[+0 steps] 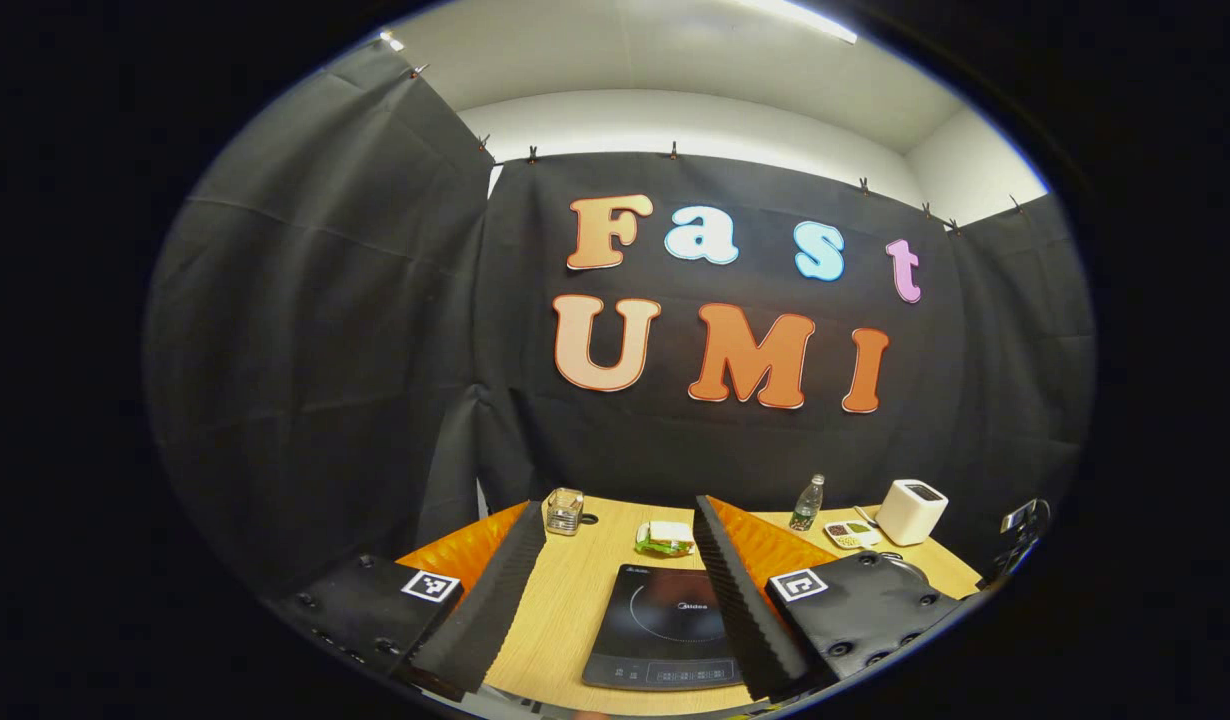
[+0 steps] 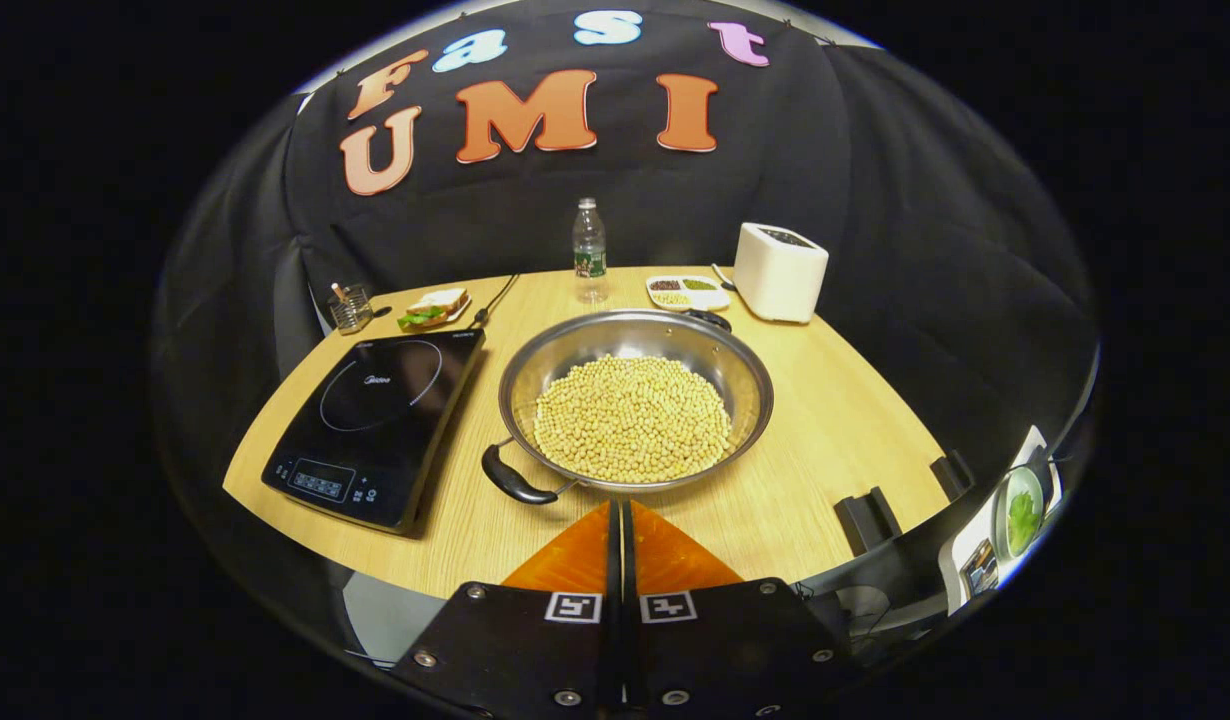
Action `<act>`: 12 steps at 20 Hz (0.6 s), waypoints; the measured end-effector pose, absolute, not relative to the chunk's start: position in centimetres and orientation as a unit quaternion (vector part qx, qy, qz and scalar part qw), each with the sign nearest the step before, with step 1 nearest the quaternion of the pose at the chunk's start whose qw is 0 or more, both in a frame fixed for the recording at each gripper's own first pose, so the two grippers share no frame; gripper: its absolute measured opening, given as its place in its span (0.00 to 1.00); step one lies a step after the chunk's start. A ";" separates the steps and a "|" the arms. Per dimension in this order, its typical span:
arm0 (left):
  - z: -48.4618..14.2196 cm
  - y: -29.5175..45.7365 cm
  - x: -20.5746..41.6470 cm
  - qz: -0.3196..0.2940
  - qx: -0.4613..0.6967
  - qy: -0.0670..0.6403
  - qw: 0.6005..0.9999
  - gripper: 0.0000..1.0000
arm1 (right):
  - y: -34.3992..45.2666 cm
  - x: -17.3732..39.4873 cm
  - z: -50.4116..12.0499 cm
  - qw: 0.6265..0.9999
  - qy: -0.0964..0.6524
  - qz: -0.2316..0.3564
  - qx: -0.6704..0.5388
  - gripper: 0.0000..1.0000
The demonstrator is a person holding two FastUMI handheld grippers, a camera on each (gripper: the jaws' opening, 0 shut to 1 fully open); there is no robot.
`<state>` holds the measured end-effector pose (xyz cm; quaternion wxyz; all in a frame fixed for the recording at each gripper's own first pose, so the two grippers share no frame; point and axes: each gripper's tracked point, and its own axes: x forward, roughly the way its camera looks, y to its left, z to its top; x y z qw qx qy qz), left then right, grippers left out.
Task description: First push the handle of the pot to place it horizontally, then grasp the pot with both hands and set it on the induction cooktop.
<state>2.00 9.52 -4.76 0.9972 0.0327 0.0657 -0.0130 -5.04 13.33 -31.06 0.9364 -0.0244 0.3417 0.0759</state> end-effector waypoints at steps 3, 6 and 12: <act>-4.3 9.7 1.9 -0.011 0.038 0.060 0.997 0.98 | 13.8 -4.8 -32.9 0.929 0.360 0.078 -0.031 0.00; -4.2 10.3 1.8 -0.004 0.046 0.057 0.997 0.97 | 14.4 -4.7 -34.2 0.923 0.375 0.081 -0.037 0.00; -4.9 11.2 1.2 0.006 0.040 0.069 0.997 0.97 | 16.3 -4.1 -36.3 0.909 0.404 0.093 -0.039 0.00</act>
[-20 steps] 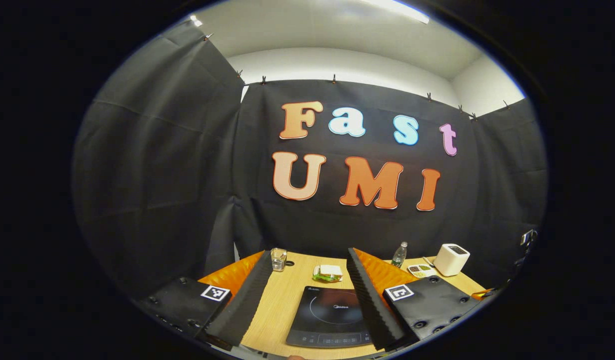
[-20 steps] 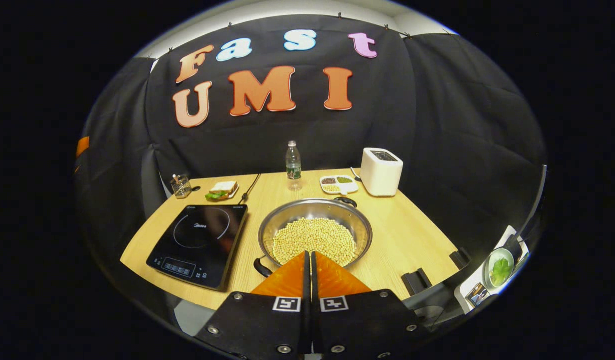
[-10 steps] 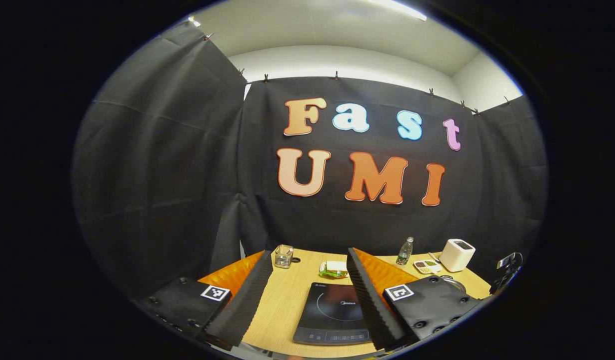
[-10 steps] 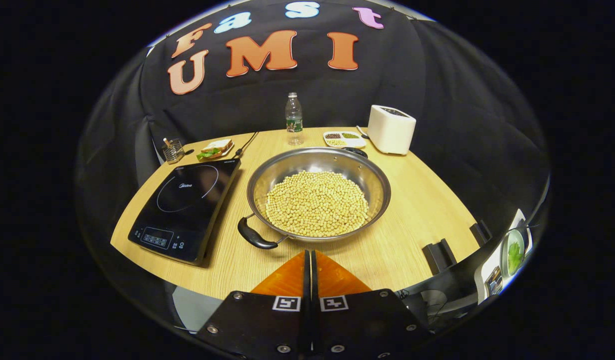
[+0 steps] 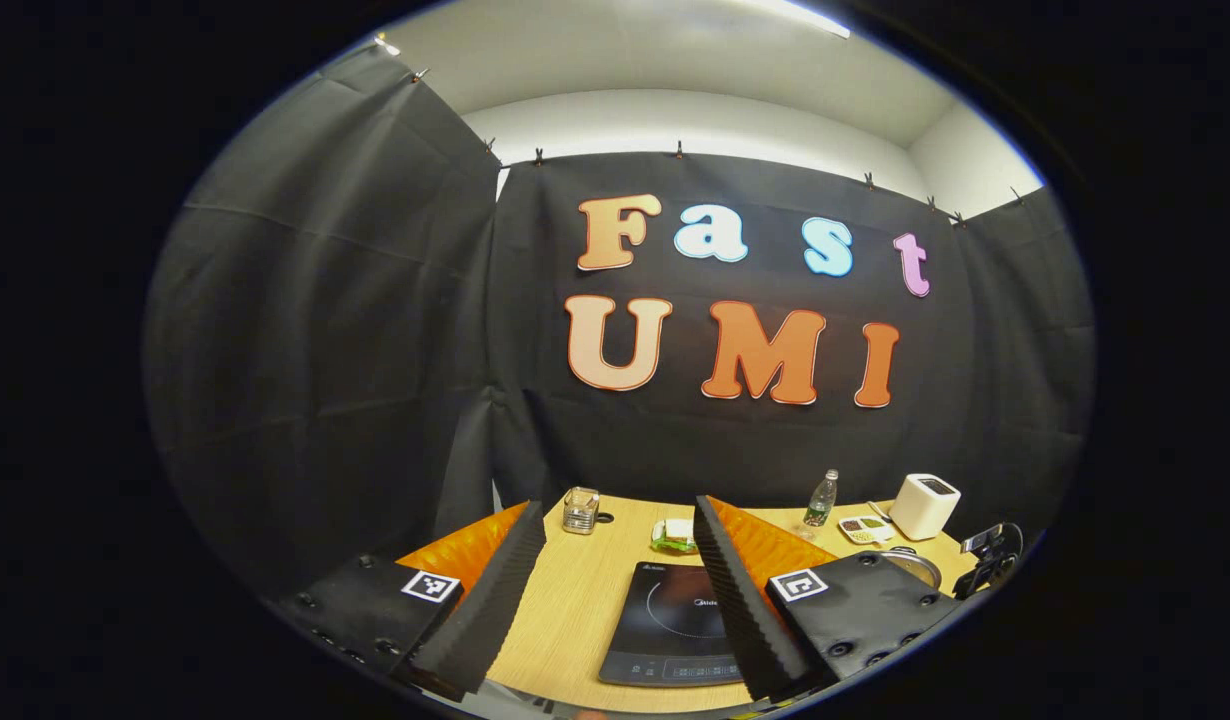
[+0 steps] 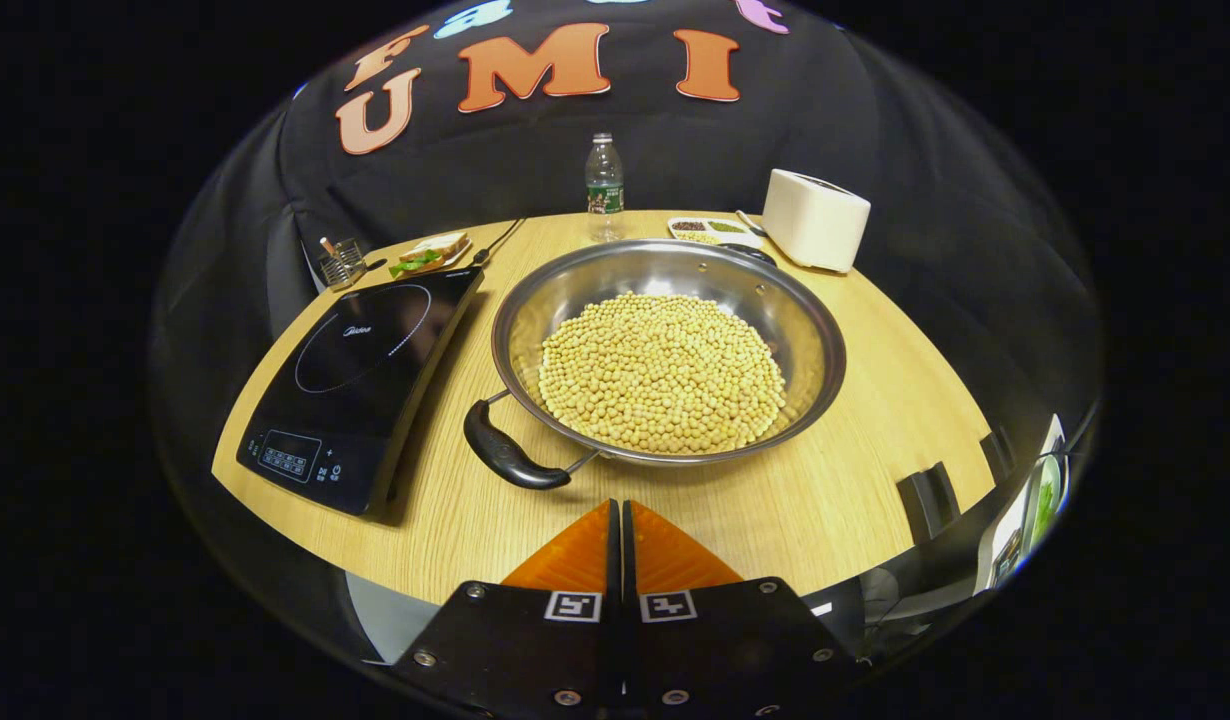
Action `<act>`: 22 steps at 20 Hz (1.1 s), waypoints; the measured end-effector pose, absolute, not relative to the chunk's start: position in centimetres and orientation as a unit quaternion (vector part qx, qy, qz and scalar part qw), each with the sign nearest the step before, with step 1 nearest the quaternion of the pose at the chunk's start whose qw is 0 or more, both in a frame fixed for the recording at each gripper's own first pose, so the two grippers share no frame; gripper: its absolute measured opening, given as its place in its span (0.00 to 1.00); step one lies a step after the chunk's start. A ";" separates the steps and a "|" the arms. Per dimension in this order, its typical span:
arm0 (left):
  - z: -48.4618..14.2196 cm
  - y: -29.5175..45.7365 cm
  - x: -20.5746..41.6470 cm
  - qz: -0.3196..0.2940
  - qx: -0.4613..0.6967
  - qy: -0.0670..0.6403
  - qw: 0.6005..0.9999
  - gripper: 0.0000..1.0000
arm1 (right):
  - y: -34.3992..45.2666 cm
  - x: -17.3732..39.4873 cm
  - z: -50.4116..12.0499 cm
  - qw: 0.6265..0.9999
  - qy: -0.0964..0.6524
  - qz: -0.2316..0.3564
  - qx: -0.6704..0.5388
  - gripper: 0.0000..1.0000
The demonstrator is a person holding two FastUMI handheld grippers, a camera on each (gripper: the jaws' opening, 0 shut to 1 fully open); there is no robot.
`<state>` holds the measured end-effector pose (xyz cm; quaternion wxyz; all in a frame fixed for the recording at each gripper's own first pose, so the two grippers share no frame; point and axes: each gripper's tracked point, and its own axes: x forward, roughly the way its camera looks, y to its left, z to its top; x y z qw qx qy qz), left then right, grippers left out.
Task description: First push the handle of the pot to place it horizontally, then grasp the pot with both hands and set it on the induction cooktop.
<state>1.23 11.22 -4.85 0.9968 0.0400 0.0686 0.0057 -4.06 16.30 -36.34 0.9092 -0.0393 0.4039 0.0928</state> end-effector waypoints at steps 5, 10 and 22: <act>-3.6 12.4 1.0 0.017 0.046 0.055 0.997 0.97 | 18.1 -3.4 -36.6 0.908 0.404 0.101 -0.051 0.00; -3.7 13.4 0.6 0.028 0.046 0.058 0.997 0.97 | 19.6 -3.3 -37.0 0.904 0.411 0.111 -0.050 0.04; -3.6 16.1 0.0 0.056 0.049 0.057 0.996 0.97 | 23.4 -2.0 -36.7 0.895 0.410 0.151 -0.087 0.00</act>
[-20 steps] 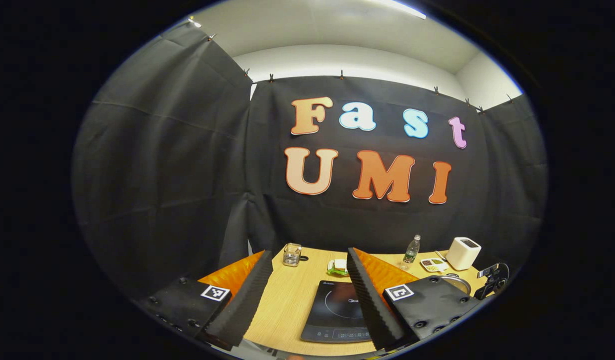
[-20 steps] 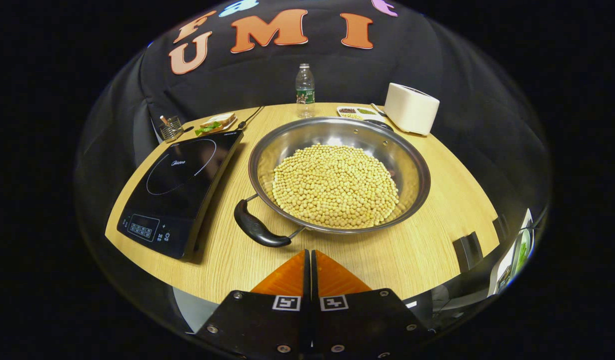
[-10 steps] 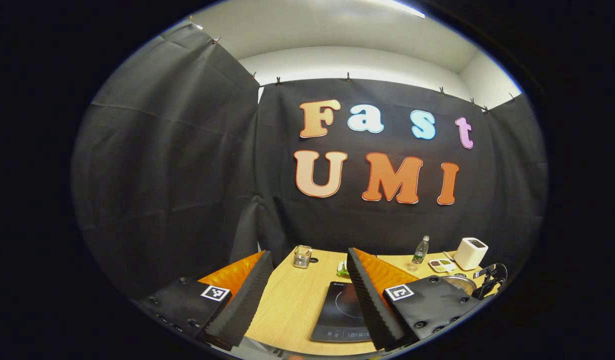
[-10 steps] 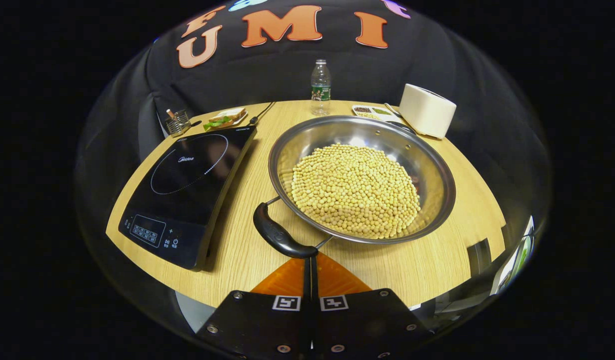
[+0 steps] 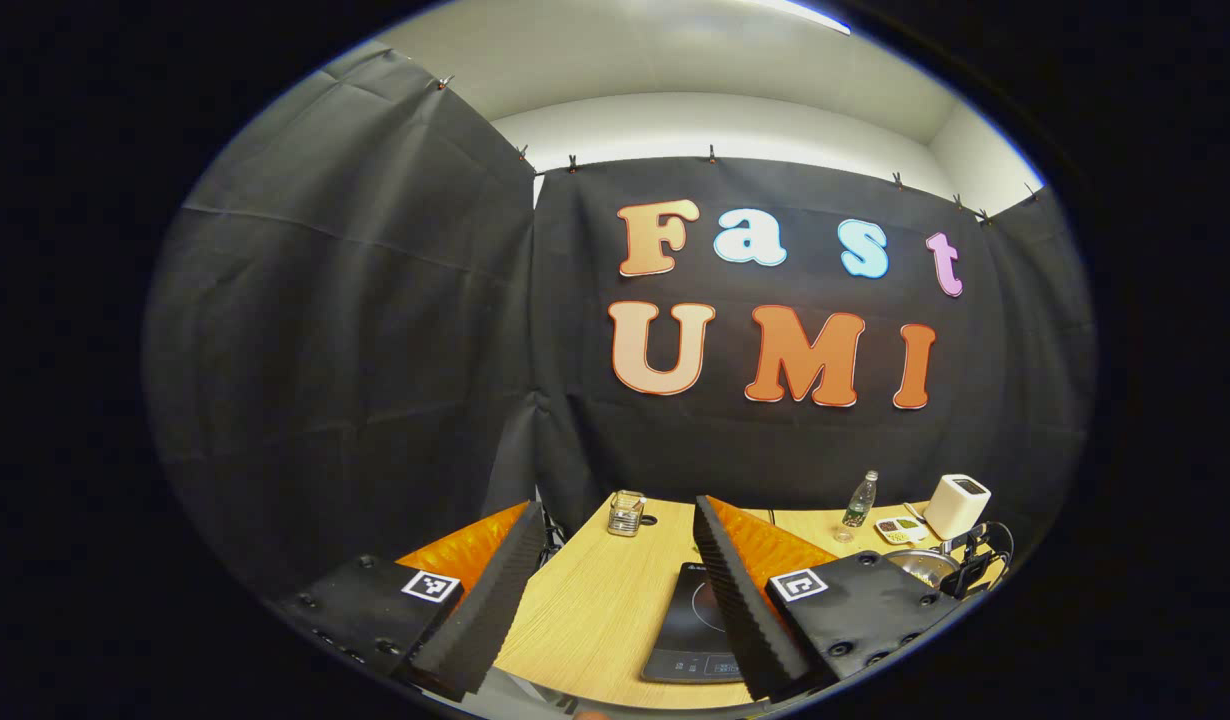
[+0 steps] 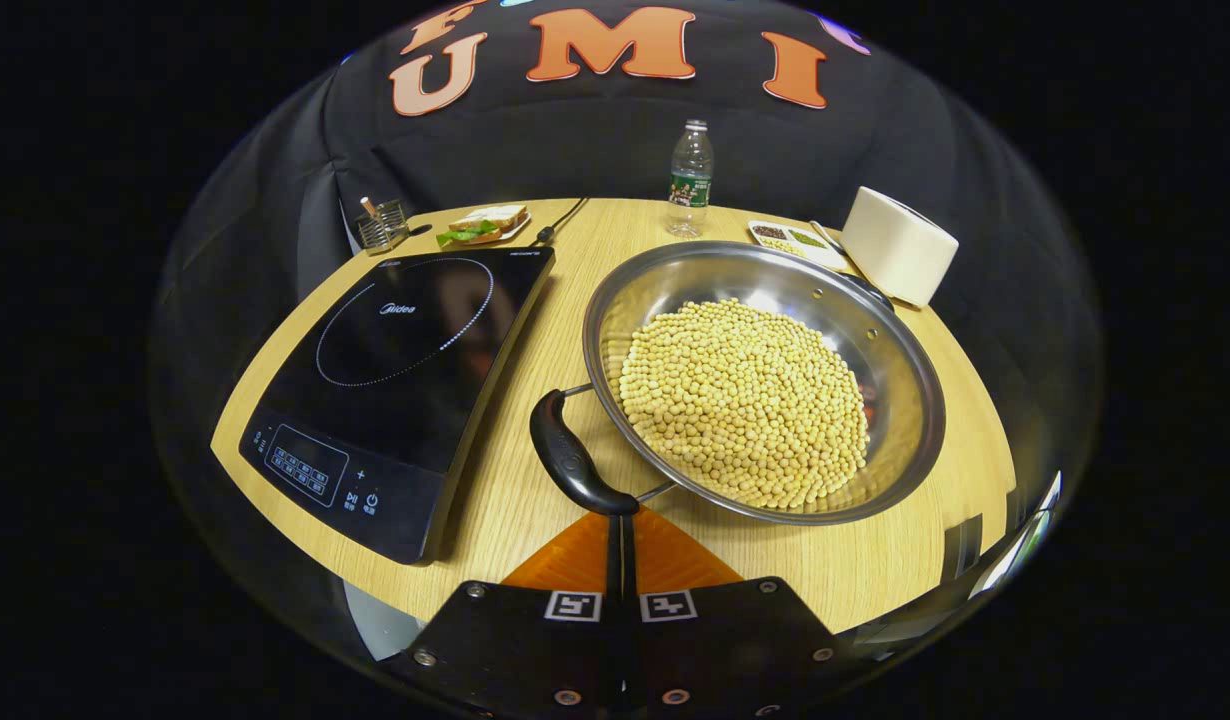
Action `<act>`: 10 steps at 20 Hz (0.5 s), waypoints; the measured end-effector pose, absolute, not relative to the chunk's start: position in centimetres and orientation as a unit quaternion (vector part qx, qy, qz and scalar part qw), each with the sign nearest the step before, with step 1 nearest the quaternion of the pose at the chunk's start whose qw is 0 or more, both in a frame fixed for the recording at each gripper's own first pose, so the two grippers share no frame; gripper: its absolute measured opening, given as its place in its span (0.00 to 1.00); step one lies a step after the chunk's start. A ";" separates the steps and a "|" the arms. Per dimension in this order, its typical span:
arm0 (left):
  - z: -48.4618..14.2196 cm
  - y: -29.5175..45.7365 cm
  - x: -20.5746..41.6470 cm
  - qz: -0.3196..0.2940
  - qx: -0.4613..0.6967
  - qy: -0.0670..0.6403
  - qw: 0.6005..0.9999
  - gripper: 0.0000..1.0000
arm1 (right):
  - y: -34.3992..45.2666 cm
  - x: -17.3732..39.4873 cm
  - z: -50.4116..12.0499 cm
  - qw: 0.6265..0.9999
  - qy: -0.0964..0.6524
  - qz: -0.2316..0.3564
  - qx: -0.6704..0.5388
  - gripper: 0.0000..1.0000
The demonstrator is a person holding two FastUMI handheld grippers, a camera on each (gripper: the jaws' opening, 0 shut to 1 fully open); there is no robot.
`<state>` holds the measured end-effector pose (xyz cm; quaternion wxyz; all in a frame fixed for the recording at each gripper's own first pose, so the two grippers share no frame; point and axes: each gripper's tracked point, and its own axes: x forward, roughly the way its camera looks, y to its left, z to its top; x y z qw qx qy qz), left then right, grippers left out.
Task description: First push the handle of the pot to place it horizontally, then grasp the pot with both hands and set it on the induction cooktop.
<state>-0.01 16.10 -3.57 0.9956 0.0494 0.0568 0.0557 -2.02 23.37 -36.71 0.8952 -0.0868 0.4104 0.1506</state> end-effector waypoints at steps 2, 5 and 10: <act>-3.7 16.3 0.1 0.058 0.048 0.057 0.996 0.97 | 23.8 -1.8 -36.7 0.894 0.410 0.155 -0.089 0.00; -3.8 16.5 0.2 0.062 0.050 0.056 0.995 0.98 | 24.5 -1.3 -36.7 0.893 0.410 0.159 -0.090 0.00; -4.0 16.8 0.2 0.071 0.049 0.058 0.995 0.97 | 25.3 -1.0 -36.7 0.892 0.410 0.165 -0.092 0.00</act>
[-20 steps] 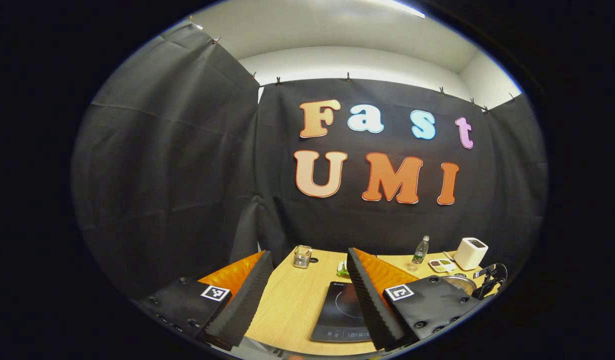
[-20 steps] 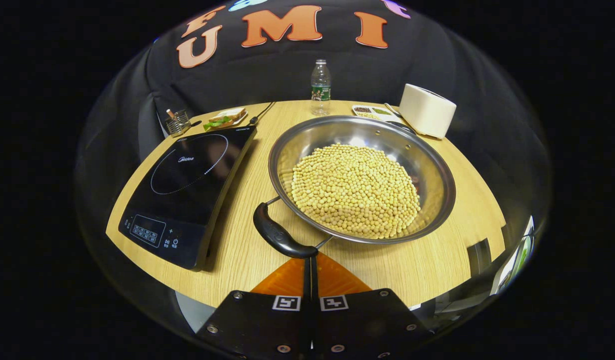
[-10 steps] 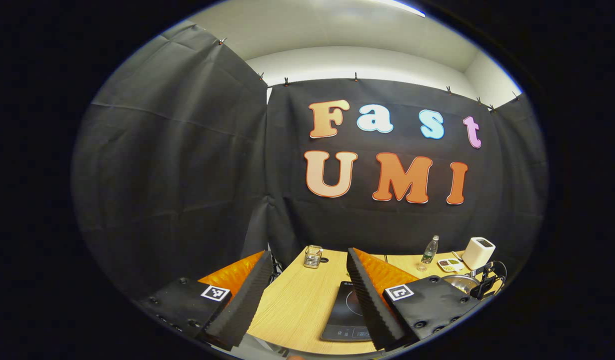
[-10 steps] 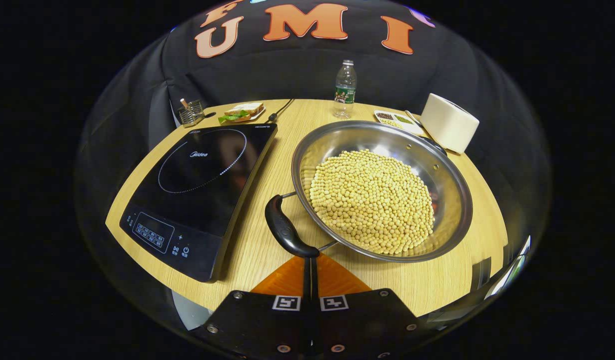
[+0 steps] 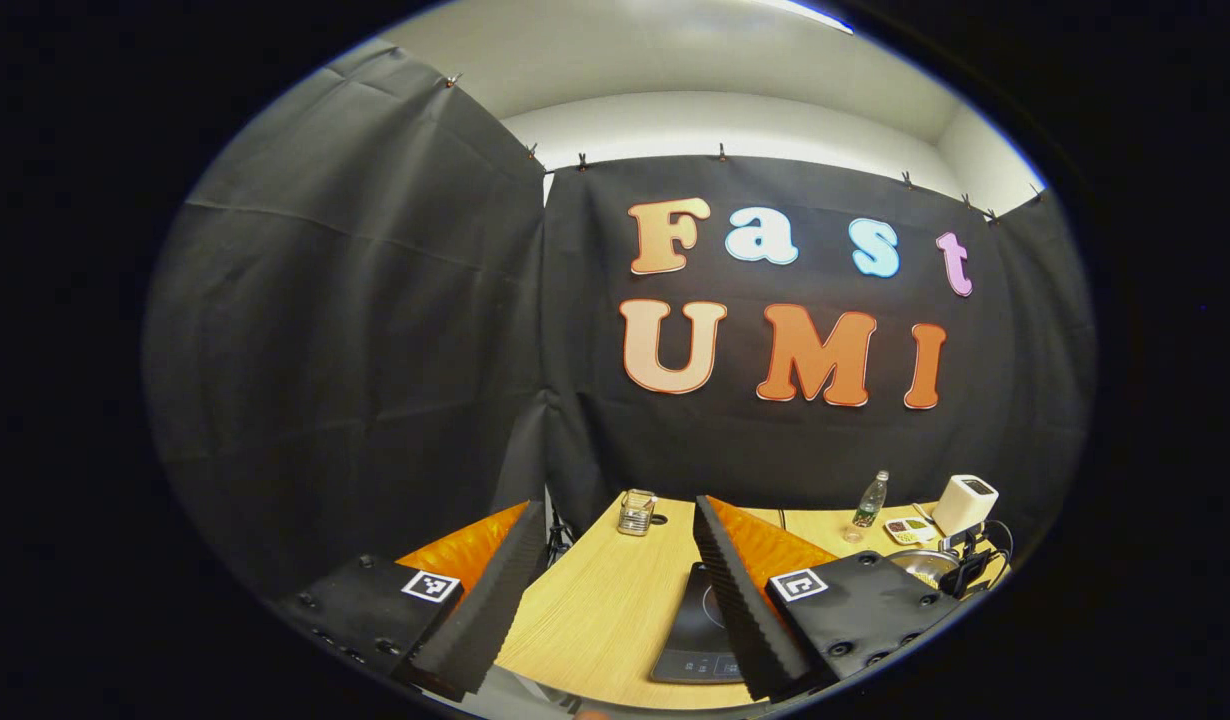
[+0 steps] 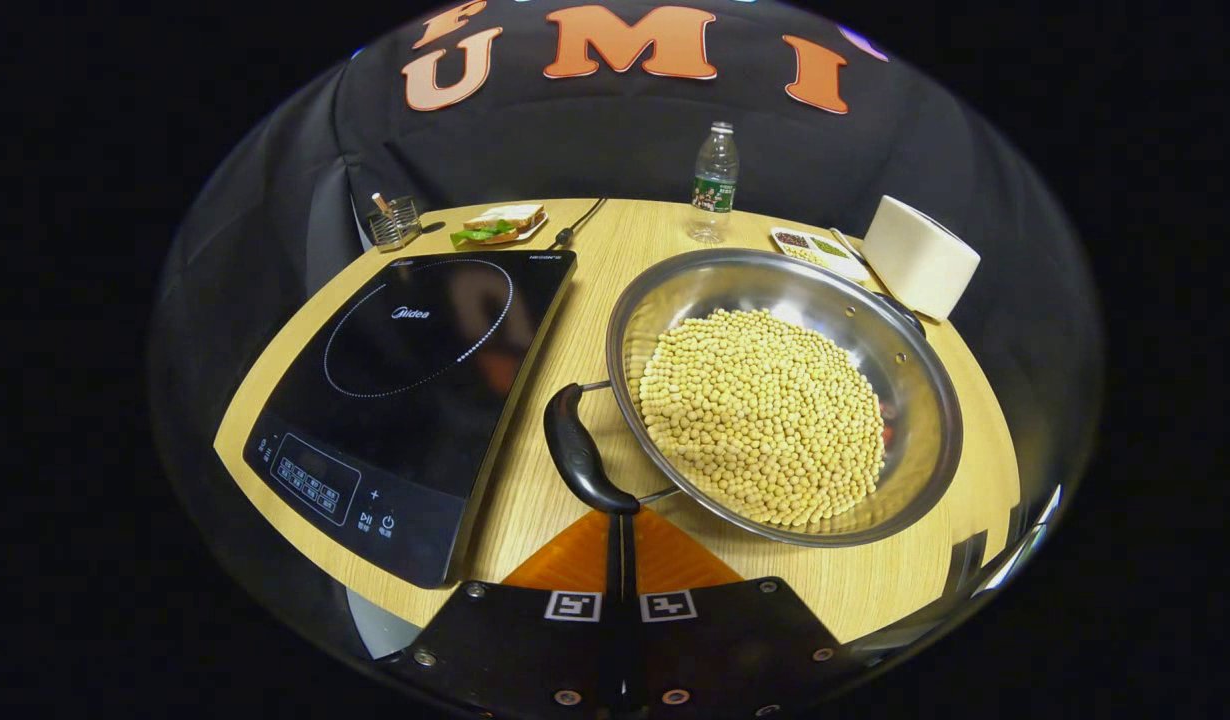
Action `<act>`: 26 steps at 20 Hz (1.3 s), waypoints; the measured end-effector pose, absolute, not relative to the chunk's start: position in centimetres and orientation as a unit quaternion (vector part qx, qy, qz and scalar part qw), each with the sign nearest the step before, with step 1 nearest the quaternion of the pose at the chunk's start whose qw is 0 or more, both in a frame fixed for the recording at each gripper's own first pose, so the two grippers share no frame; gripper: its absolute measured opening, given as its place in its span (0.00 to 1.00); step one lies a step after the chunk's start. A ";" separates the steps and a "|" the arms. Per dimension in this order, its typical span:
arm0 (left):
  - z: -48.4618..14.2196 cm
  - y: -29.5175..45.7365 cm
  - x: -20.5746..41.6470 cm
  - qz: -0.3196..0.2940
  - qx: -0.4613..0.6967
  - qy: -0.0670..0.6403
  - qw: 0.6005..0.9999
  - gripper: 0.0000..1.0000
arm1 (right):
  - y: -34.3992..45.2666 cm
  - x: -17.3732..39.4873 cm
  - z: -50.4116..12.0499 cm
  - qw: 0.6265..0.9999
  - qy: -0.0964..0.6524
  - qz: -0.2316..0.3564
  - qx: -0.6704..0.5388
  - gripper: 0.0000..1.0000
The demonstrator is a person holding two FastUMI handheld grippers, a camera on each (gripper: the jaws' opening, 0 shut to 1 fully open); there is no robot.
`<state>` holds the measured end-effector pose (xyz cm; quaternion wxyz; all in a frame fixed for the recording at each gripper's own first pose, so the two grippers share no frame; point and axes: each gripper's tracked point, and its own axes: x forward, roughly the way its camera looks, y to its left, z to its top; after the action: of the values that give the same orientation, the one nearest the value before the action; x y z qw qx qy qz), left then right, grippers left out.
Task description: First push the handle of the pot to place it horizontally, then grasp the pot with both hands and set it on the induction cooktop.
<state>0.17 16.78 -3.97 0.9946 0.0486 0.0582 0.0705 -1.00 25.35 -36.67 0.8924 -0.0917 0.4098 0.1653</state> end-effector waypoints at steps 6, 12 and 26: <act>-4.6 17.6 0.4 0.081 0.048 0.062 0.994 0.97 | 26.6 -0.4 -36.6 0.891 0.410 0.173 -0.092 0.00; -4.4 18.3 0.9 0.086 0.049 0.059 0.993 0.98 | 28.0 0.7 -36.5 0.889 0.409 0.181 -0.092 0.00; -5.5 20.1 3.2 0.108 0.047 0.074 0.990 0.98 | 30.5 2.8 -36.5 0.885 0.419 0.183 -0.084 0.00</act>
<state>3.22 20.12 -5.51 0.9903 0.0466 0.0738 0.1084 2.83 30.54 -36.49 0.8852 -0.0843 0.4193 0.1828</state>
